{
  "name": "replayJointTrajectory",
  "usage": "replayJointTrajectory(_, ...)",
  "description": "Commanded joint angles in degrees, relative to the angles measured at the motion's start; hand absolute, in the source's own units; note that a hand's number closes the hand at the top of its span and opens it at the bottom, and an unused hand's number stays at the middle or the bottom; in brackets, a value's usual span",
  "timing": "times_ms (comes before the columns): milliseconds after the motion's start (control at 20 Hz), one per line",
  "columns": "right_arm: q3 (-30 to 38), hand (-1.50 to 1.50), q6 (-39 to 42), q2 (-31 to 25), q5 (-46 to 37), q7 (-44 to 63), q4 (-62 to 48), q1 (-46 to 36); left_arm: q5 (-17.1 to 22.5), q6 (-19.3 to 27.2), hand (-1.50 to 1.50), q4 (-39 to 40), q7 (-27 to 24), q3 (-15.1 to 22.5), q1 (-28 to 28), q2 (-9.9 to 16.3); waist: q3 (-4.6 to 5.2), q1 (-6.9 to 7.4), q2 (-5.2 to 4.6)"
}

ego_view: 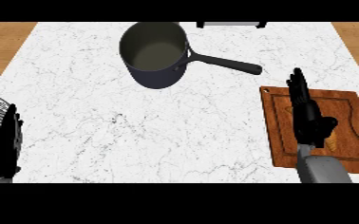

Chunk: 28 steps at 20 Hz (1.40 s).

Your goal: Pick the croissant from the cutting board and place it in the pot

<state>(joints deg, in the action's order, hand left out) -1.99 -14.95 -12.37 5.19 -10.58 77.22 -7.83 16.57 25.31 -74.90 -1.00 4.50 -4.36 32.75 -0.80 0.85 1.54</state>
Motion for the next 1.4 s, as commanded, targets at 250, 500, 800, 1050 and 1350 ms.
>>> replayJointTrajectory(250,3.71,1.50,23.83,-24.82,2.73,6.88,-4.38,2.40,-3.27,-4.86,0.00,-12.33,3.34,3.39,0.66,4.21,0.86,-2.24,-1.55)
replayJointTrajectory(500,7.44,-1.50,6.76,-30.99,-15.09,-23.48,-2.34,5.04,-0.84,-8.17,0.00,-11.65,4.37,3.12,0.91,3.84,0.50,-3.16,-1.47)
replayJointTrajectory(800,14.30,-1.50,17.46,-36.51,-9.25,-33.44,-7.22,8.19,-6.07,-6.07,0.00,-9.67,5.98,6.94,5.36,-1.71,0.80,-1.61,-1.55)
replayJointTrajectory(1050,10.77,-1.50,22.03,-42.92,-14.41,-21.97,0.14,9.44,-4.49,-9.10,0.00,-8.89,3.16,4.11,3.18,-0.68,0.93,-1.53,-1.43)
replayJointTrajectory(1350,3.10,-1.50,26.85,-44.21,-19.98,-4.59,10.66,5.03,-6.50,-7.70,0.00,-12.86,6.69,5.55,3.24,-1.74,0.90,-0.39,-1.39)
